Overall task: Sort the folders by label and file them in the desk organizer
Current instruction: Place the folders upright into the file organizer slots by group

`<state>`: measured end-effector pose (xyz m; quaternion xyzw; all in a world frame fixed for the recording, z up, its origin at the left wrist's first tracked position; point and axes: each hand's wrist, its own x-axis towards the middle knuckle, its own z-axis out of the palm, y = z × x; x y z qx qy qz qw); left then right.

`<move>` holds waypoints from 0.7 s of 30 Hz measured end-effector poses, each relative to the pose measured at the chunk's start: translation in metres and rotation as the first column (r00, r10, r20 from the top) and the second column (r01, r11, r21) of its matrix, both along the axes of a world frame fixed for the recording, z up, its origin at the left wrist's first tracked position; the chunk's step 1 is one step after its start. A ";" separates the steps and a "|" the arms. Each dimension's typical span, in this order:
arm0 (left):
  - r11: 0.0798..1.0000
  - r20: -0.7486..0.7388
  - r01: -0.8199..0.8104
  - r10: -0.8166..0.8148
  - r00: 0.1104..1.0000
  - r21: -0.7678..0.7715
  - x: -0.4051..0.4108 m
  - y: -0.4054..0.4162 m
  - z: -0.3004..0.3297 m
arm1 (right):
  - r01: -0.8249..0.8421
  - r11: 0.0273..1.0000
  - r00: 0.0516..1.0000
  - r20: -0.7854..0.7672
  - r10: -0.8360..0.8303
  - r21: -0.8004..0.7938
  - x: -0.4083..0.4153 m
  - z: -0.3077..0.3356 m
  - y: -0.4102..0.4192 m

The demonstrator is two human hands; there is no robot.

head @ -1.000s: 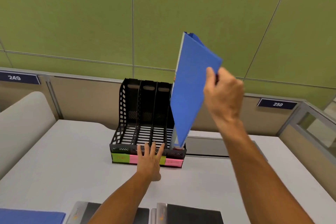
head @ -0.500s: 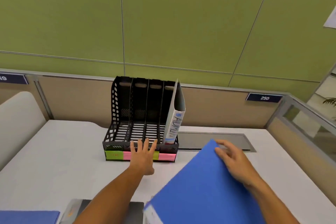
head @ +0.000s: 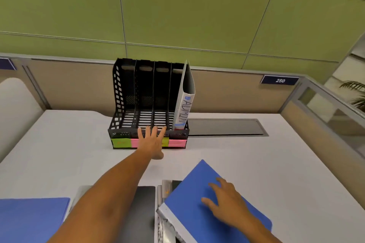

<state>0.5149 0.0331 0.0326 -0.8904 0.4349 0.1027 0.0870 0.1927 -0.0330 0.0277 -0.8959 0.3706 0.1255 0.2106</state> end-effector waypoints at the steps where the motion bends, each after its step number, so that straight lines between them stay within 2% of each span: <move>1: 1.000 0.000 0.001 -0.001 1.000 0.001 0.000 0.000 0.000 | -0.015 1.000 1.000 -0.027 0.014 -0.001 -0.011 -0.006 0.019; 3: 1.000 0.009 0.002 -0.002 1.000 0.002 -0.002 0.000 -0.001 | -0.065 0.998 0.978 -0.201 0.059 -0.022 -0.027 -0.014 0.063; 4: 1.000 0.011 0.000 0.000 1.000 0.001 -0.002 -0.001 0.000 | -0.096 0.992 0.969 -0.236 0.075 -0.080 -0.028 -0.017 0.081; 7: 1.000 0.020 -0.004 0.004 1.000 -0.002 -0.002 -0.002 -0.001 | -0.070 0.981 0.978 -0.209 0.031 -0.181 -0.030 -0.025 0.118; 8: 1.000 0.023 -0.004 0.004 1.000 -0.001 -0.002 -0.002 -0.001 | -0.047 0.985 0.981 -0.196 0.013 -0.169 -0.031 -0.032 0.120; 11: 1.000 0.019 0.003 -0.003 1.000 0.004 -0.002 0.000 -0.001 | -0.094 0.987 0.943 -0.331 0.045 -0.131 -0.041 -0.053 0.114; 15: 1.000 0.007 0.018 -0.018 1.000 0.019 -0.002 0.002 0.003 | -0.128 0.967 0.951 -0.305 0.056 -0.222 -0.045 -0.034 0.104; 16: 1.000 0.006 0.020 -0.020 1.000 0.022 -0.001 0.002 0.004 | -0.092 0.960 0.969 -0.247 0.025 -0.266 -0.046 -0.023 0.098; 18: 0.999 0.006 0.022 -0.022 1.000 0.025 0.000 0.002 0.004 | 0.023 0.940 0.999 -0.035 -0.037 -0.339 -0.046 0.006 0.082; 21: 0.999 0.005 0.024 -0.024 1.000 0.025 0.002 0.000 0.005 | 0.210 0.925 0.948 0.296 -0.114 -0.316 -0.041 0.072 0.055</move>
